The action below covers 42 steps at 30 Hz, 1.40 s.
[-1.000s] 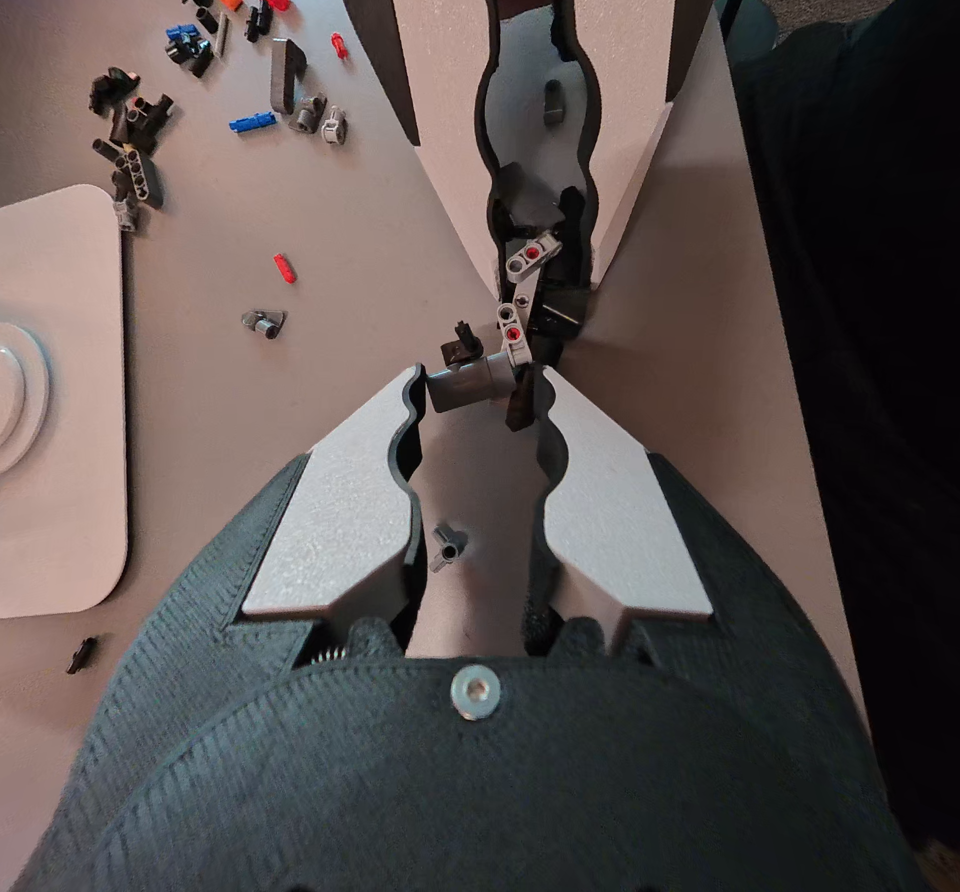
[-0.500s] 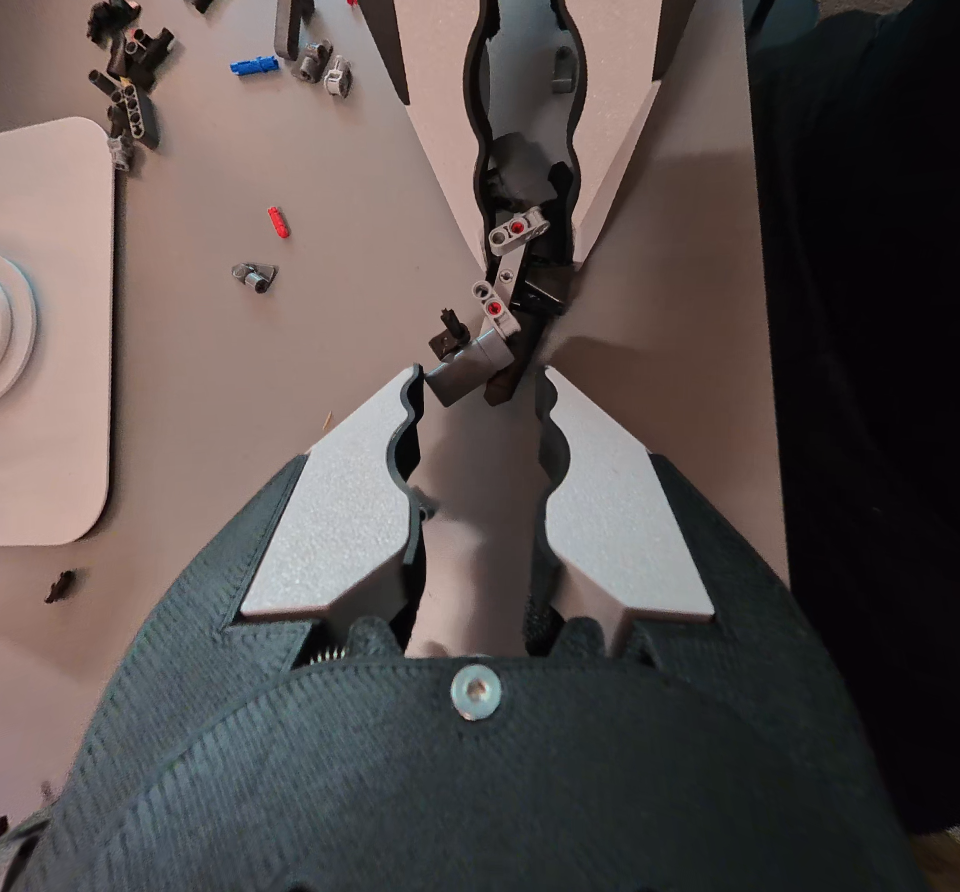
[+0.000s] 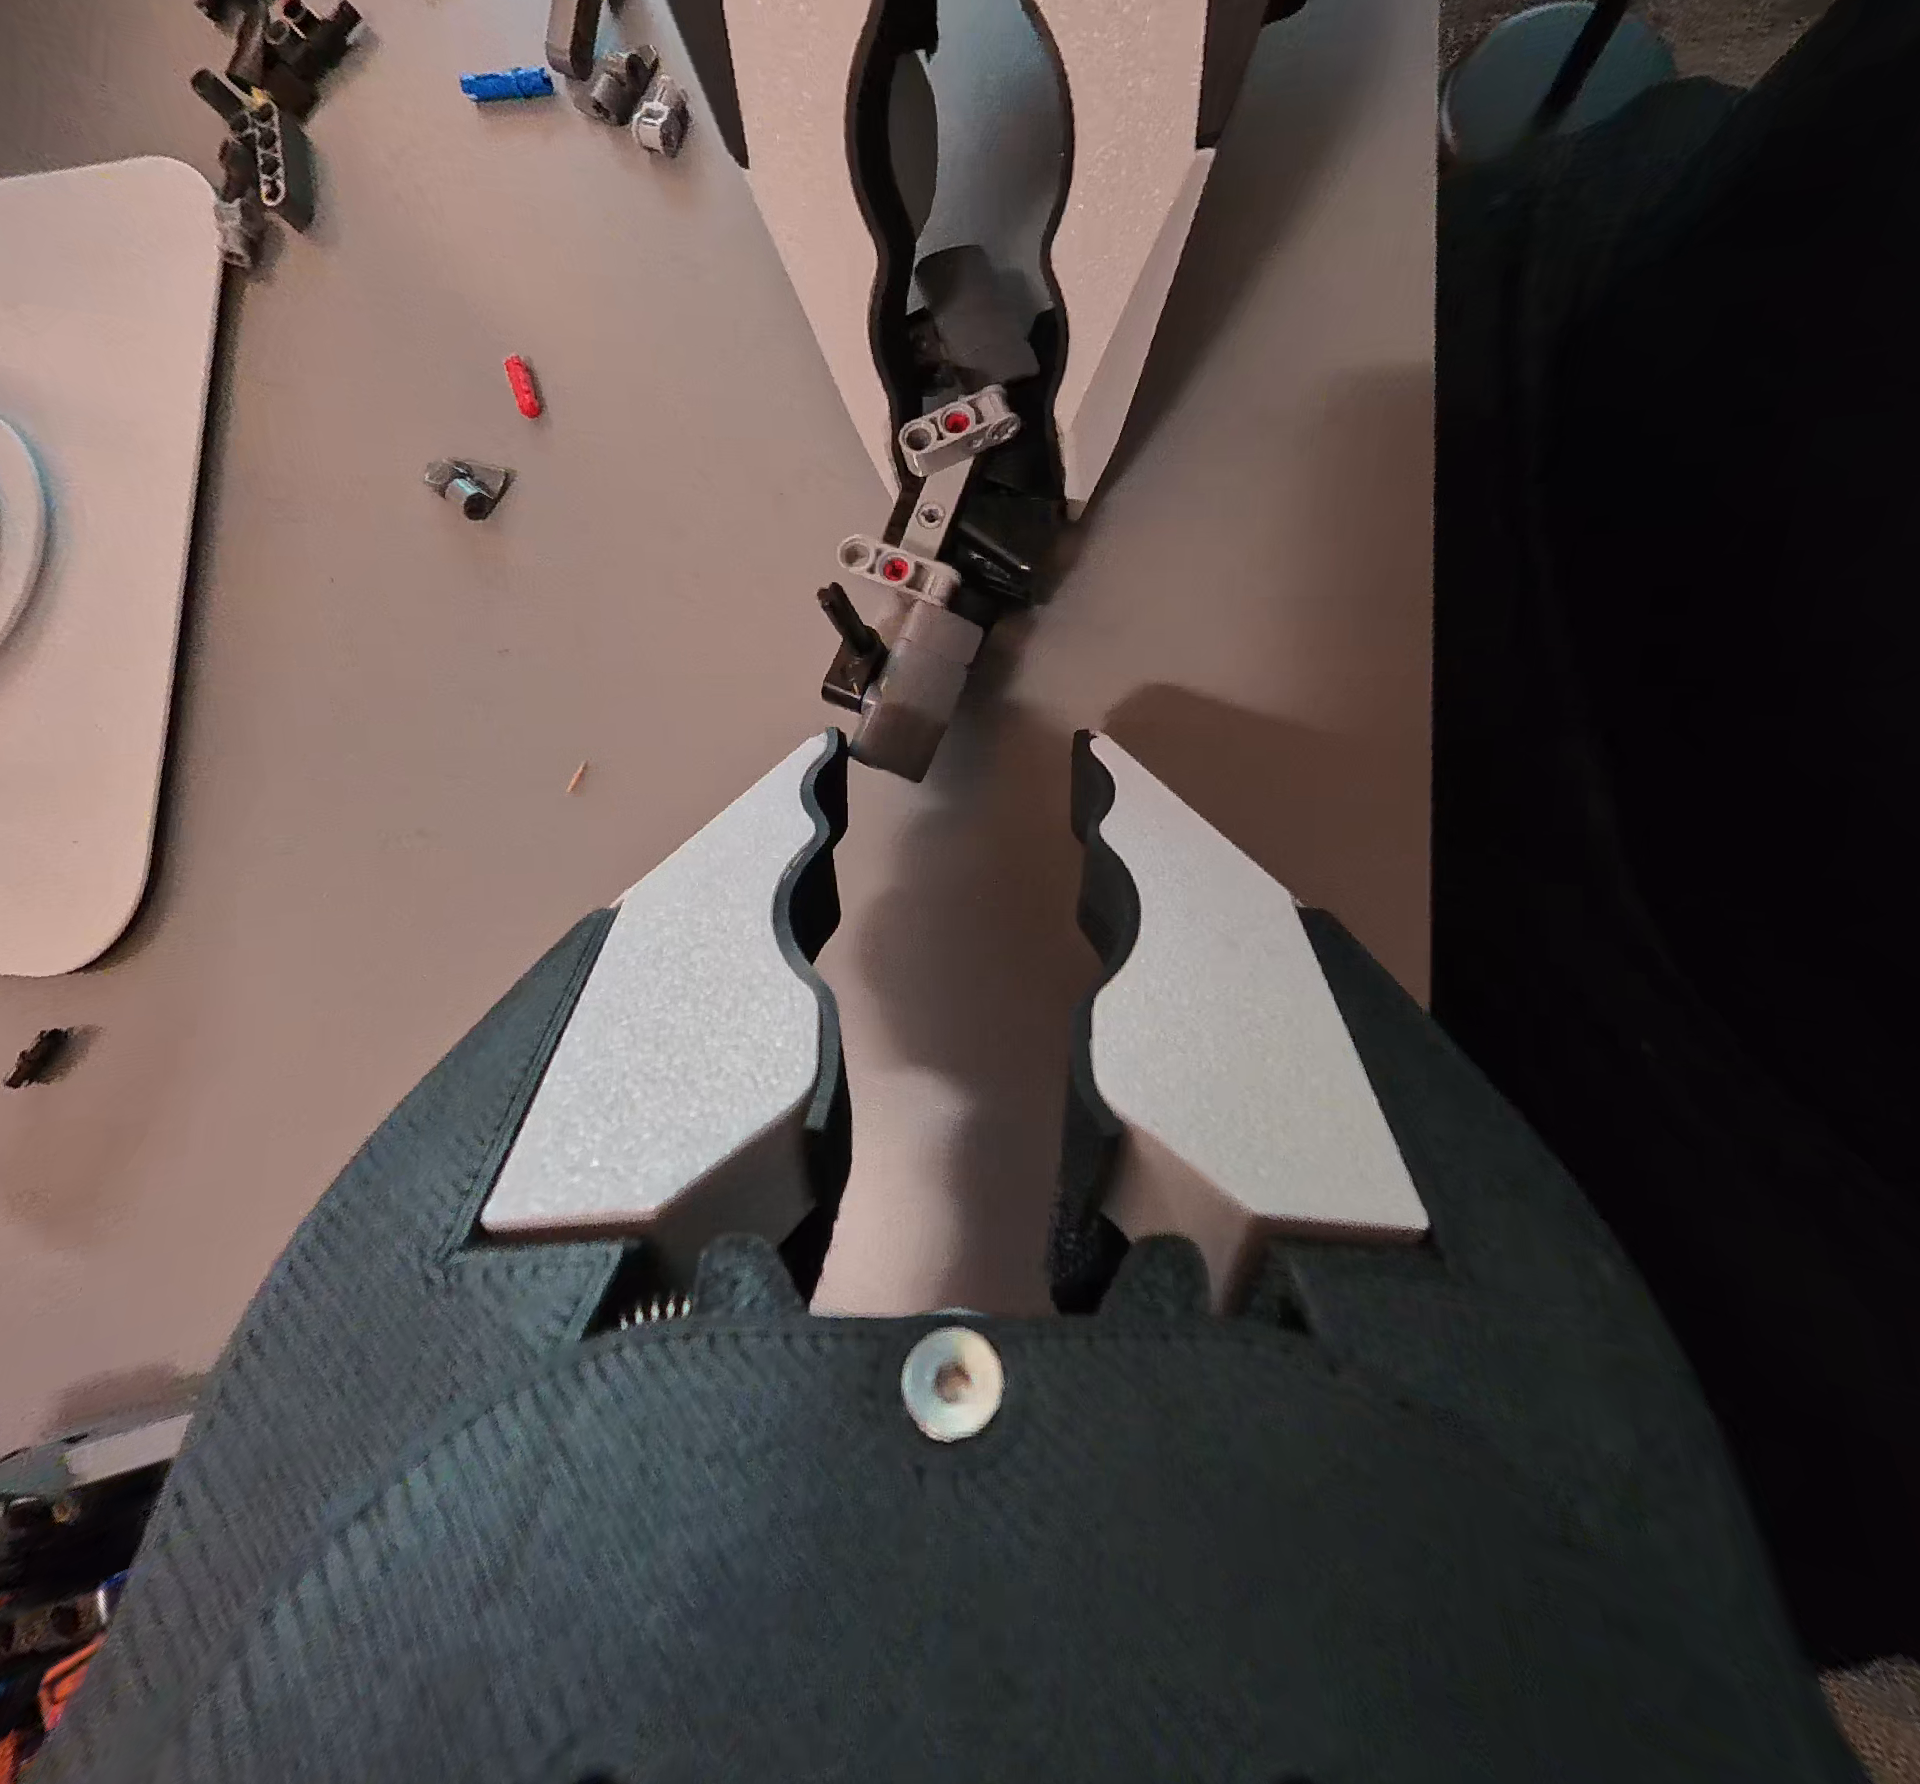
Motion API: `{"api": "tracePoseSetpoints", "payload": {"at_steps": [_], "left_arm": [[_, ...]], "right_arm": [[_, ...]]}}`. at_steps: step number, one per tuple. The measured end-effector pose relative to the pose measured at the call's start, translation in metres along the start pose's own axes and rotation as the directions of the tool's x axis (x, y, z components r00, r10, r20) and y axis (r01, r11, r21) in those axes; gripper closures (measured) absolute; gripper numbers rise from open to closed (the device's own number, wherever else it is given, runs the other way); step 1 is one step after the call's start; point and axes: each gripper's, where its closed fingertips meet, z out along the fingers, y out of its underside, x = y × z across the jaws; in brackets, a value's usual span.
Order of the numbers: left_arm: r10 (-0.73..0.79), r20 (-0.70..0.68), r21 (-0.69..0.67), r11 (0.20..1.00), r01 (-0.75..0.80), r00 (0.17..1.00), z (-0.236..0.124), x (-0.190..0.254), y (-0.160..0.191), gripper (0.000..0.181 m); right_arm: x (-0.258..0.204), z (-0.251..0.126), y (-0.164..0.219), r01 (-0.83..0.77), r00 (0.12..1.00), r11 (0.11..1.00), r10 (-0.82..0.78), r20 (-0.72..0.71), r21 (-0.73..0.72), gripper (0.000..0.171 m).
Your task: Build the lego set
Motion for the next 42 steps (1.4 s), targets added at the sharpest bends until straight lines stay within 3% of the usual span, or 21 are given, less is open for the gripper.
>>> {"api": "tracePoseSetpoints", "payload": {"at_steps": [7,18,26,30,42], "left_arm": [[-0.007,0.088,0.044,0.999,0.003,0.996,-0.006,-0.017,-0.006,0.138],[0.063,0.066,0.003,0.998,-0.063,0.996,0.007,-0.01,-0.001,0.159],[0.058,0.069,0.011,0.998,-0.059,0.996,0.006,-0.01,-0.002,0.162],[0.061,0.064,0.011,0.998,-0.061,0.996,0.006,-0.009,-0.003,0.162],[0.056,0.065,0.01,0.998,-0.057,0.996,0.007,-0.005,-0.005,0.161]], "right_arm": [[0.0,0.0,0.0,-0.002,1.0,1.0,0.002,0.004,0.005,0.143],[-0.001,0.0,-0.001,-0.006,1.0,1.0,0.006,0.018,0.013,0.142],[0.009,-0.017,0.007,0.024,0.999,1.0,-0.025,-0.032,-0.013,0.123],[0.01,-0.031,0.01,0.037,0.998,0.999,-0.038,-0.055,-0.018,0.131],[0.01,-0.024,0.017,0.039,0.992,0.997,-0.046,-0.114,-0.059,0.142]]}}
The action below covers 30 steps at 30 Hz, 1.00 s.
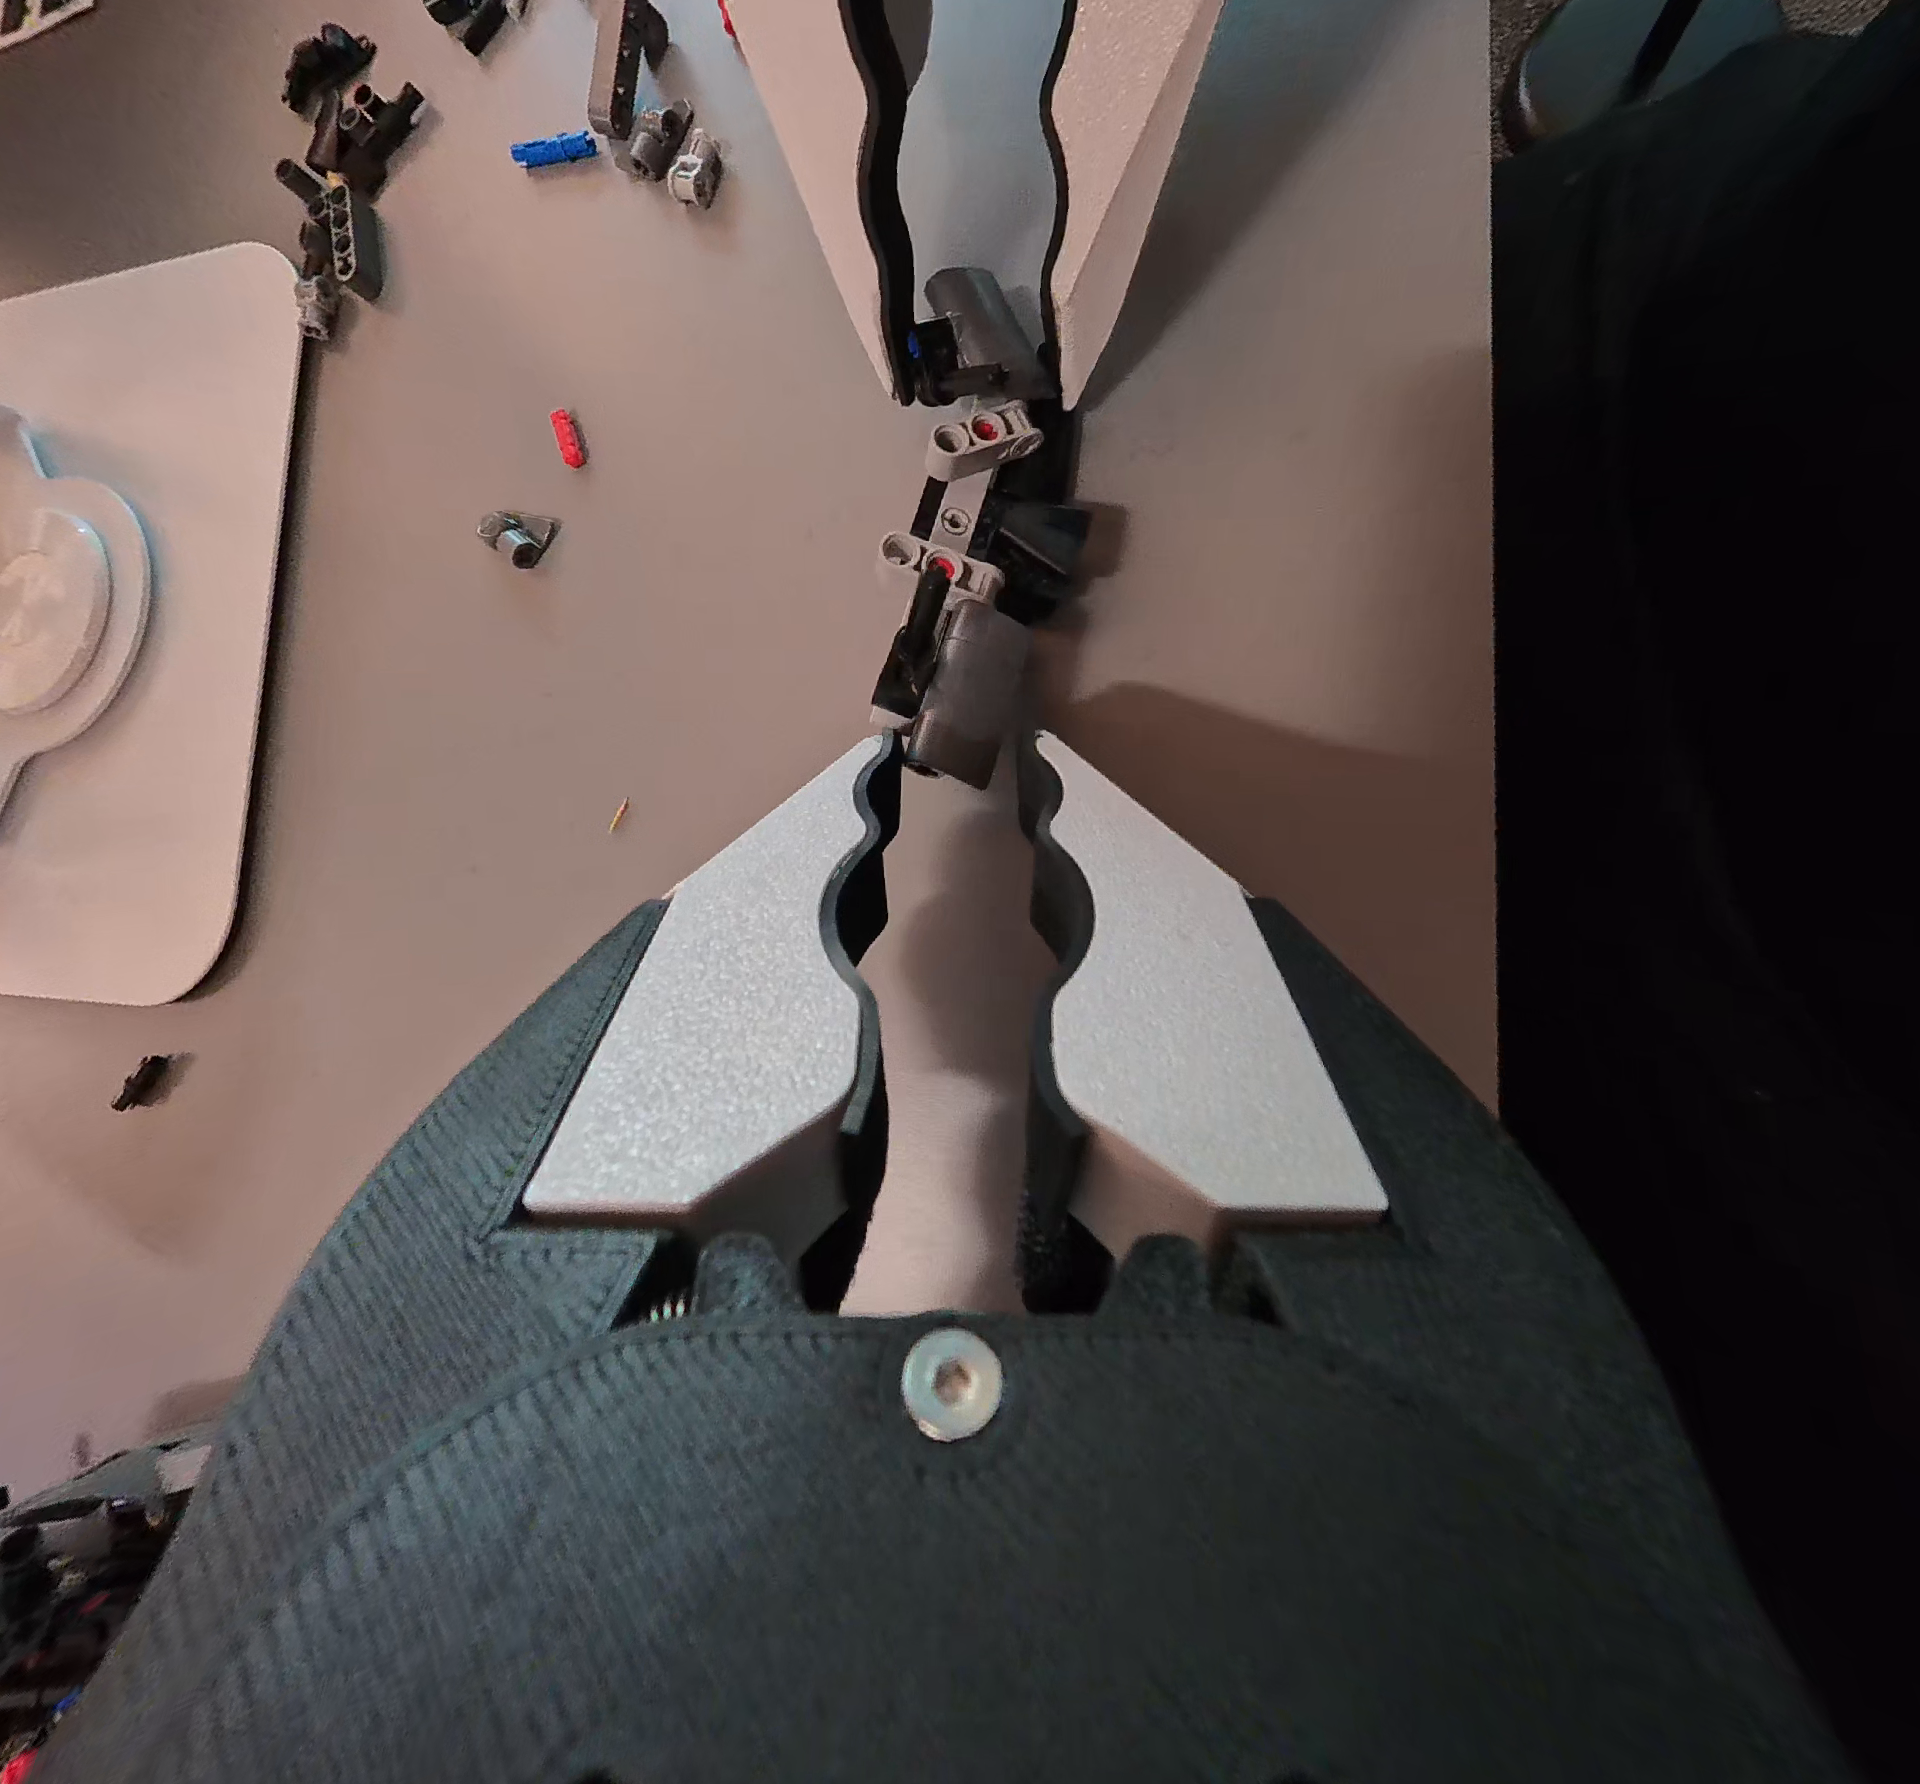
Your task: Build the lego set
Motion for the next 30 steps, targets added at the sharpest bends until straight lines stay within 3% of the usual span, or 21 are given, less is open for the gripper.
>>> {"api": "tracePoseSetpoints", "payload": {"at_steps": [5,15,21,30], "left_arm": [[-0.012,0.009,0.005,1.0,0.012,1.0,0.0,0.001,0.0,0.161],[-0.001,0.138,0.021,1.0,-0.002,0.99,-0.01,-0.02,-0.005,0.144],[0.047,0.071,-0.009,0.999,-0.047,0.996,0.009,-0.017,-0.006,0.148],[-0.001,0.026,0.025,1.0,0.0,1.0,0.011,-0.012,-0.006,0.155]], "right_arm": [[0.002,-0.002,-0.001,-0.019,0.999,1.0,0.02,-0.03,0.013,0.134],[0.002,-0.006,-0.001,0.035,0.999,0.999,-0.035,-0.04,-0.003,0.135],[0.003,-0.005,-0.002,0.037,0.999,0.999,-0.037,-0.024,-0.006,0.137],[0.004,-0.005,0.001,0.016,1.0,1.0,-0.016,-0.025,-0.02,0.139]]}}
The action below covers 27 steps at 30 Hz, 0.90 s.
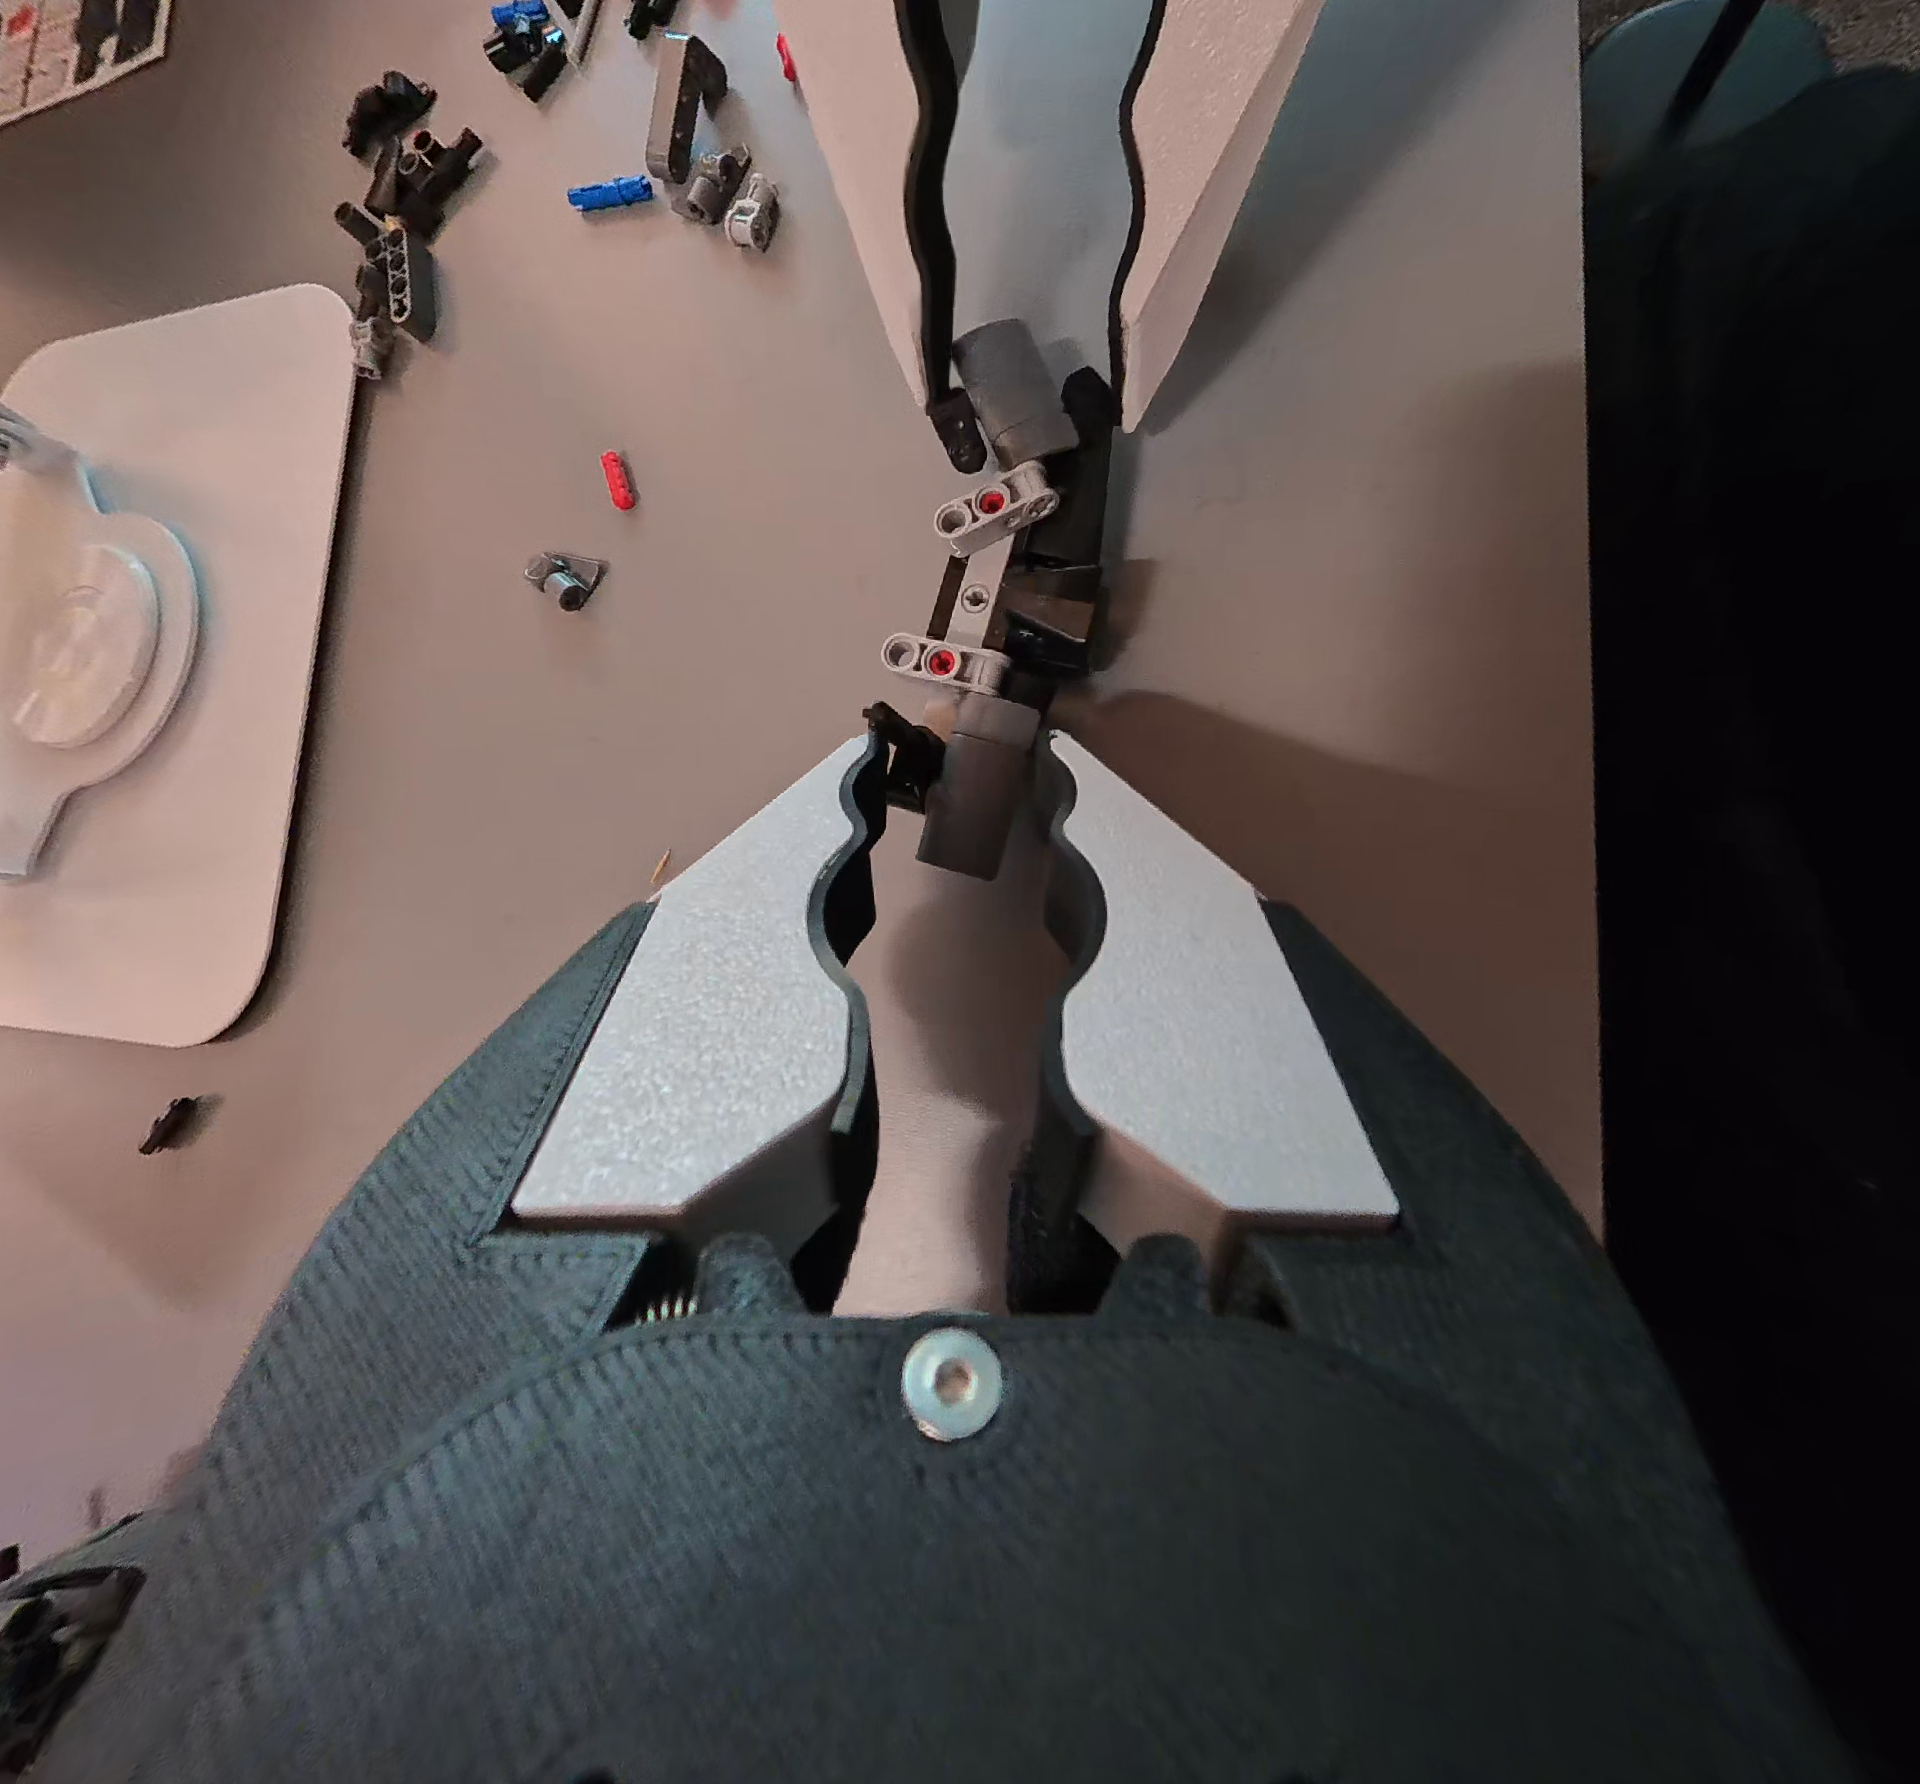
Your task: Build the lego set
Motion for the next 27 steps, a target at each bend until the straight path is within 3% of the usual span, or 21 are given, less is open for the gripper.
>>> {"api": "tracePoseSetpoints", "payload": {"at_steps": [15,27], "left_arm": [[-0.032,0.029,-0.003,0.999,0.032,0.999,0.0,0.002,-0.001,0.156],[-0.032,0.046,-0.004,0.999,0.032,0.998,0.001,0.003,-0.002,0.156]], "right_arm": [[-0.005,-0.004,0.006,-0.077,0.992,0.997,0.074,-0.098,-0.023,0.137],[-0.019,-0.004,0.002,-0.05,0.994,0.999,0.048,-0.098,-0.019,0.147]]}}
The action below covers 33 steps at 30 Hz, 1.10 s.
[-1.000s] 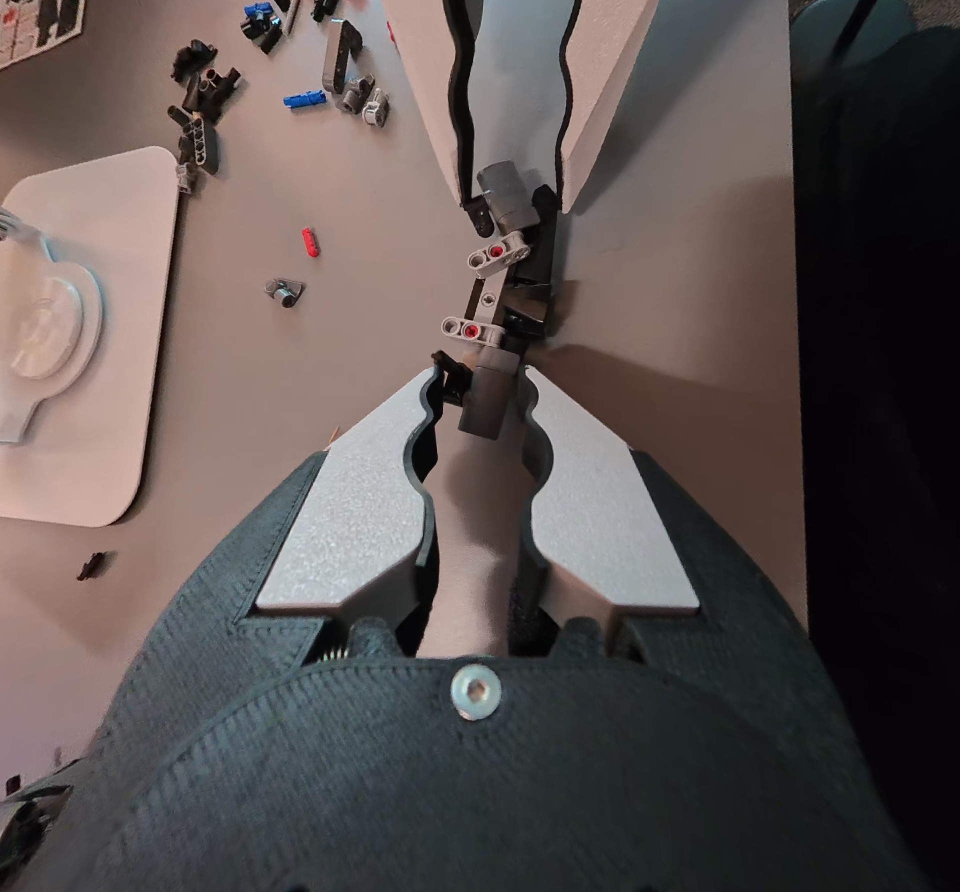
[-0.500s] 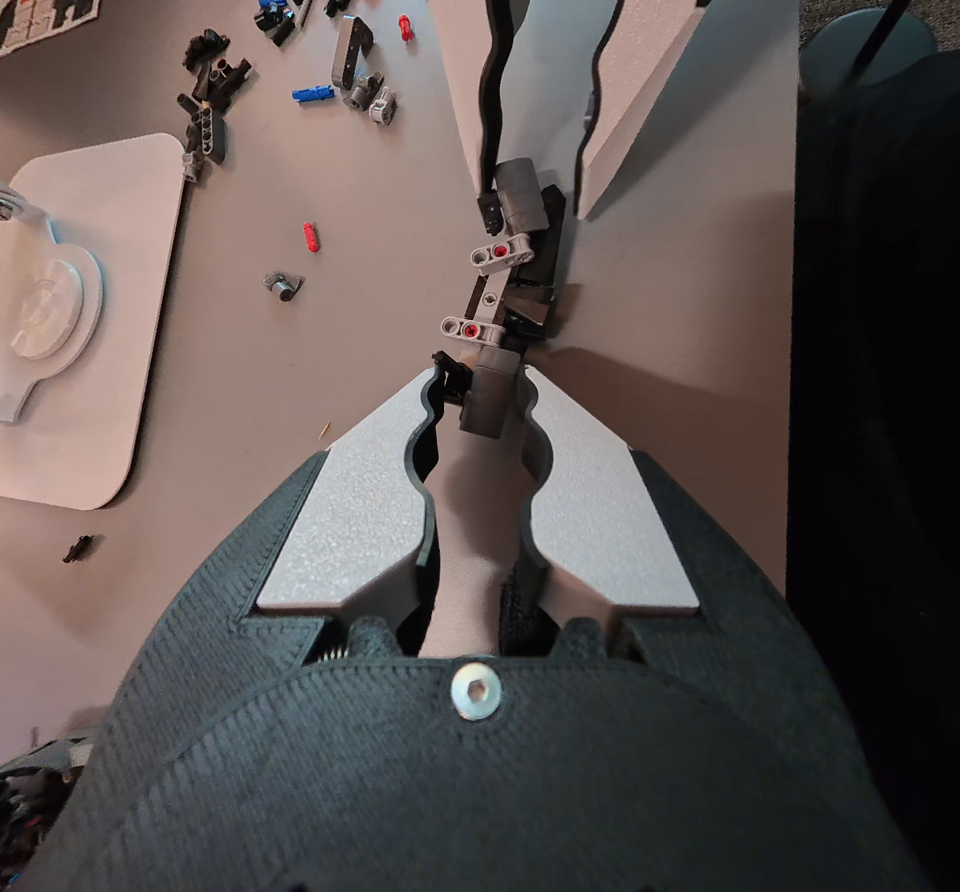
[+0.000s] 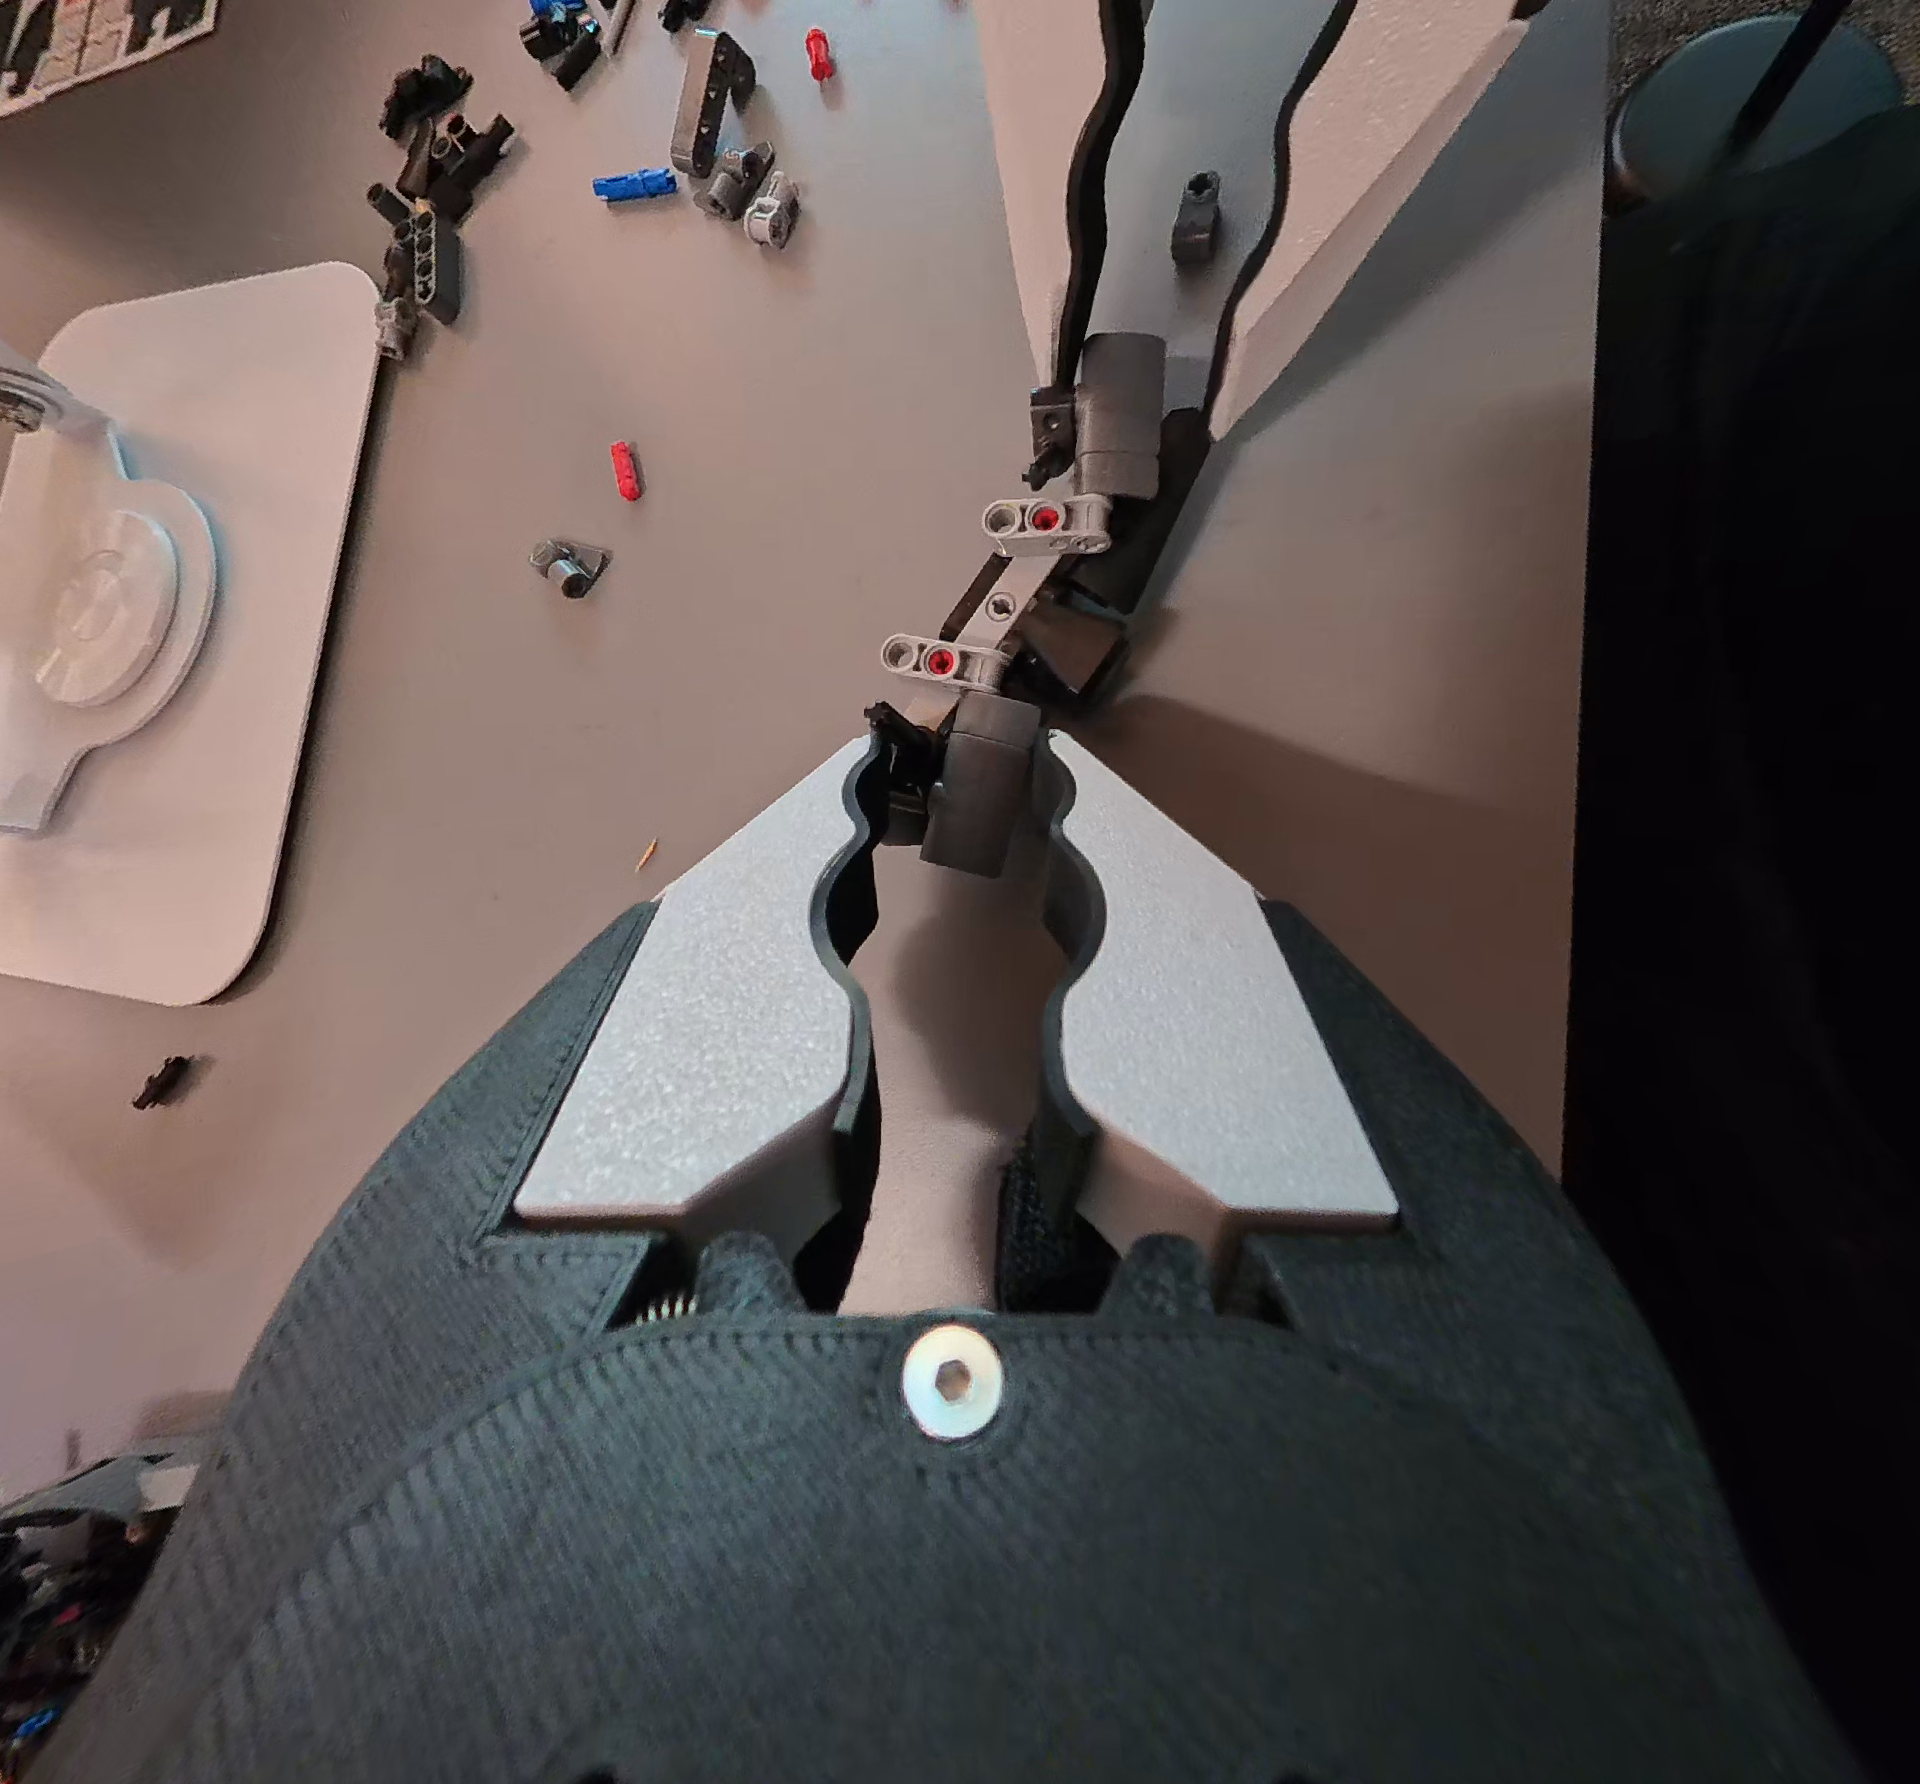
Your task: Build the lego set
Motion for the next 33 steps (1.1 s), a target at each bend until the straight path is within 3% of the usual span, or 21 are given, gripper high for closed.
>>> {"api": "tracePoseSetpoints", "payload": {"at_steps": [5,17,21,25,28,33], "left_arm": [[0.002,0.004,0.002,1.0,-0.002,1.0,-0.001,-0.001,0.0,0.156],[0.061,-0.095,0.044,0.997,-0.057,0.994,-0.009,0.016,-0.005,0.158],[0.045,-0.052,0.061,0.997,-0.042,0.998,-0.01,0.01,-0.007,0.158],[0.022,-0.077,0.087,0.996,-0.015,0.997,-0.014,0.014,-0.01,0.148],[0.023,-0.024,0.078,0.997,-0.021,0.999,-0.017,0.005,-0.009,0.139],[0.051,0.033,0.075,0.996,-0.054,0.998,-0.017,0.001,-0.029,0.138]], "right_arm": [[0.003,0.002,-0.001,-0.059,0.998,0.998,0.059,-0.02,0.018,0.143],[0.023,0.005,0.007,-0.063,0.998,0.998,0.063,0.018,0.001,0.152],[0.022,0.007,0.004,-0.061,0.997,0.998,0.061,0.055,0.007,0.15],[0.022,0.007,0.001,-0.061,0.996,0.998,0.06,0.061,0.019,0.149],[0.023,0.007,0.0,-0.061,0.997,0.998,0.06,0.05,0.019,0.148],[0.023,0.007,-0.002,-0.053,0.997,0.998,0.052,0.052,0.023,0.147]]}}
